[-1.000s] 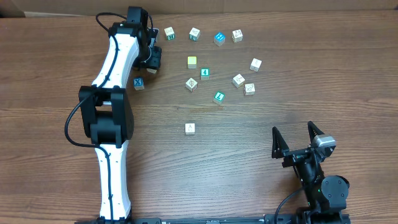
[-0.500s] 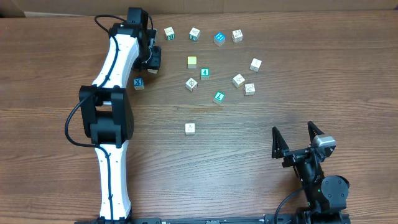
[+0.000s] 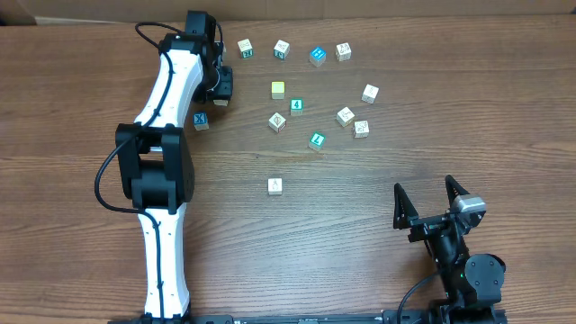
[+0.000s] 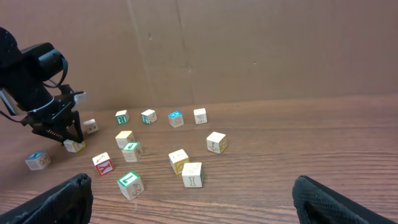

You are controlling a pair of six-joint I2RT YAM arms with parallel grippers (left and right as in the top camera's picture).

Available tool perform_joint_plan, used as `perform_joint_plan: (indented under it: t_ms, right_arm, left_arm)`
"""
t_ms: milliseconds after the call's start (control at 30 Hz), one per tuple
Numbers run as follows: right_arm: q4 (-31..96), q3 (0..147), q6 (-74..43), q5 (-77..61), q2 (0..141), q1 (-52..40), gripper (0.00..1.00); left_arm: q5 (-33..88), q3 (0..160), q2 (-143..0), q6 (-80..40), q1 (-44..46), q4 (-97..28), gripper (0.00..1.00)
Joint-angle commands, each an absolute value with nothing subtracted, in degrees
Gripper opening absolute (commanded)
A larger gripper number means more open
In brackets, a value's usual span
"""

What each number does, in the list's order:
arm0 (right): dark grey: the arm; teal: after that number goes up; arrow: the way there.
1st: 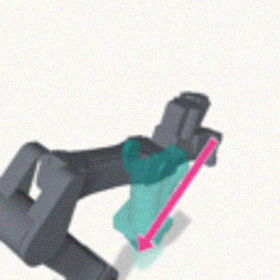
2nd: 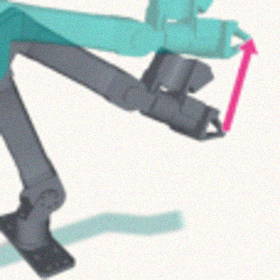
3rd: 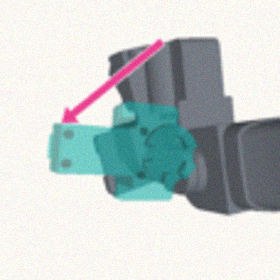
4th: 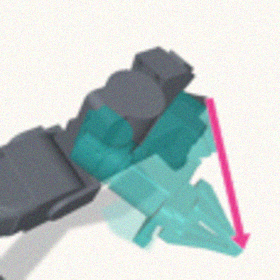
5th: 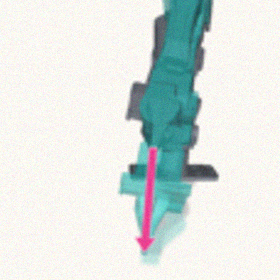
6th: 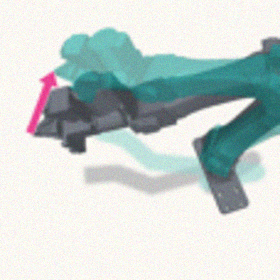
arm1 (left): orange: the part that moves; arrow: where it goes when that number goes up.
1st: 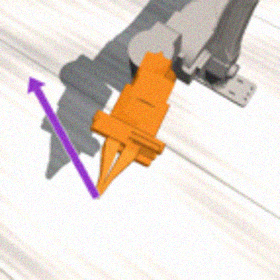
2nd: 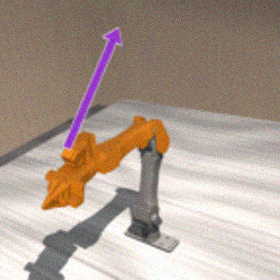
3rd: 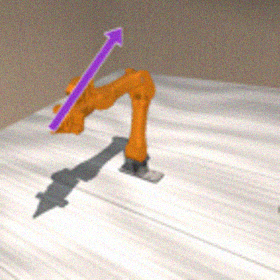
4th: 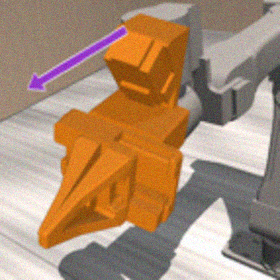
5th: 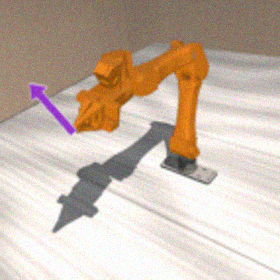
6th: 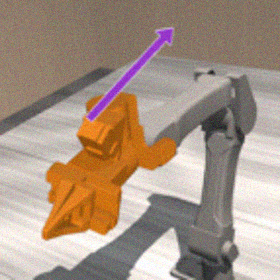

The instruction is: Form a horizontal line

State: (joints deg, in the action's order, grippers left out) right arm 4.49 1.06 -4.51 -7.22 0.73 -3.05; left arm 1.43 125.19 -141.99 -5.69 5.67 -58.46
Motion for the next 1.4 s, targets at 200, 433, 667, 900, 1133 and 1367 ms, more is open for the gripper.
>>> perform_joint_plan:
  t_ms: [200, 433, 667, 900, 1133, 1367]
  right_arm:
    - [4.23, 0.47, -4.62, -6.96, 0.16, -3.31, 1.0]
    - [4.23, 0.47, -4.62, -6.96, 0.16, -3.31, 1.0]
    - [4.23, 0.47, -4.62, -6.96, 0.16, -3.31, 1.0]
    - [4.23, 0.47, -4.62, -6.96, 0.16, -3.31, 1.0]
    - [4.23, 0.47, -4.62, -6.96, 0.16, -3.31, 1.0]
    - [4.23, 0.47, -4.62, -6.96, 0.16, -3.31, 1.0]
  left_arm:
    - [0.45, 124.81, -143.15, -6.48, 6.81, -58.02, 0.57]
    - [-3.6, 132.31, -142.04, -6.52, 6.85, -60.49, 0.66]
    - [1.63, 147.55, -141.82, -15.79, 9.52, -66.74, 0.67]
    - [2.5, 147.04, -141.99, -18.33, 15.16, -69.21, 0.68]
    - [2.15, 146.71, -142.08, -18.09, 20.53, -70.83, 0.64]
    - [-4.21, 143.76, -142.12, -22.31, 23.75, -69.38, 0.62]
